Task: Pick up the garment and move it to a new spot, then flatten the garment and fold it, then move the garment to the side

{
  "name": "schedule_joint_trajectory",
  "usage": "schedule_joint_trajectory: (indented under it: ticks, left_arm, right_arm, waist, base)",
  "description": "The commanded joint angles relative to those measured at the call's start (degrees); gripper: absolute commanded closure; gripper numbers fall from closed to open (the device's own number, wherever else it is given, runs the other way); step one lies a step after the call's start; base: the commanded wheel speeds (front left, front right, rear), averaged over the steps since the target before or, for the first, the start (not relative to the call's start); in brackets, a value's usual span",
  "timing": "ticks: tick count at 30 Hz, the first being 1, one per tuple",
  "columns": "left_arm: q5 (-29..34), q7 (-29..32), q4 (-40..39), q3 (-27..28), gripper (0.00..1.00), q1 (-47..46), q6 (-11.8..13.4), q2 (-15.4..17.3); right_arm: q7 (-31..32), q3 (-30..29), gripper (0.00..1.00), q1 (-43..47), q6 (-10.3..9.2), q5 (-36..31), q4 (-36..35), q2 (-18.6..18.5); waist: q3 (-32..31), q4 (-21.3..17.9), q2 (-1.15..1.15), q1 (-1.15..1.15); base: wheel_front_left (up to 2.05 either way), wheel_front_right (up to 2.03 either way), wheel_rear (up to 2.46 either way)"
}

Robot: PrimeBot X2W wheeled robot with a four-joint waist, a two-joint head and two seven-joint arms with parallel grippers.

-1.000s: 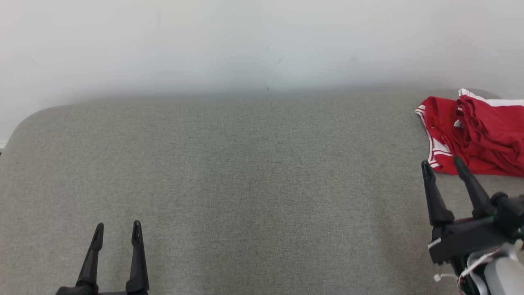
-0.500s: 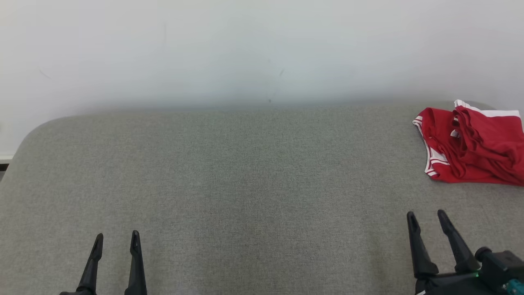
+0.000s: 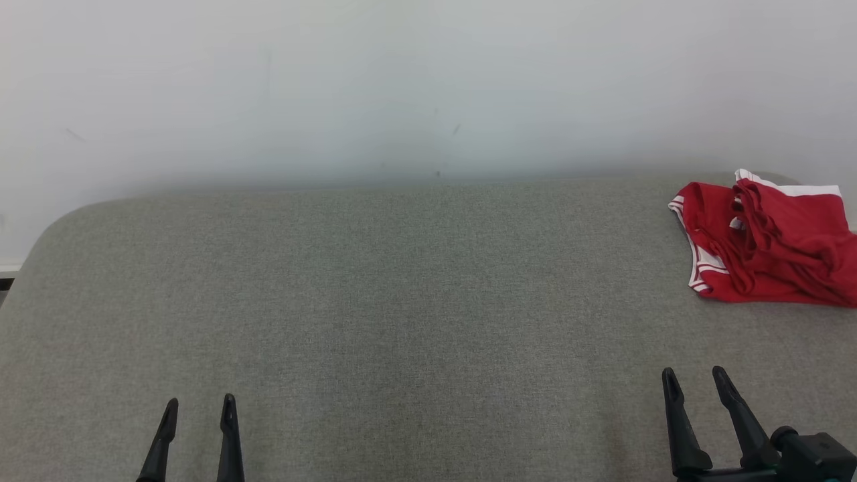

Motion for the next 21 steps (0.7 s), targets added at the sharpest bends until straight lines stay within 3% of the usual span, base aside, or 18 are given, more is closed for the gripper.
schedule_joint_trajectory:
  ticks: [1,16,17,21]
  left_arm:
    - [0.06,-0.15,0.21,-0.02,0.0,0.38,-0.01,0.09]
    - [-0.49,-0.15,1.95,-0.53,0.0,0.03,-0.24,0.47]
    - [-0.33,0.02,2.14,-0.55,1.0,-0.02,-0.07,0.31]
    - [-0.81,0.3,4.32,-0.51,1.0,0.31,-0.06,-0.03]
  right_arm:
    - [-0.32,-0.06,0.0,0.45,-0.14,-0.51,0.18,-0.13]
    - [-0.63,0.08,0.0,0.05,-0.14,-0.47,1.59,0.43]
    - [-0.45,0.1,1.0,0.04,0.0,-0.28,1.74,0.36]
    - [-0.34,0.24,1.0,0.75,0.0,0.18,3.81,0.59]
  waist:
    - [-0.03,0.06,0.0,0.0]
    - [-0.05,0.29,0.0,0.0]
    - [-0.07,0.31,0.0,0.01]
    - [-0.06,0.31,0.0,0.0]
  base:
    - [0.0,0.0,0.0]
    - [0.0,0.0,0.0]
    - [0.0,0.0,0.0]
    - [0.0,0.0,0.0]
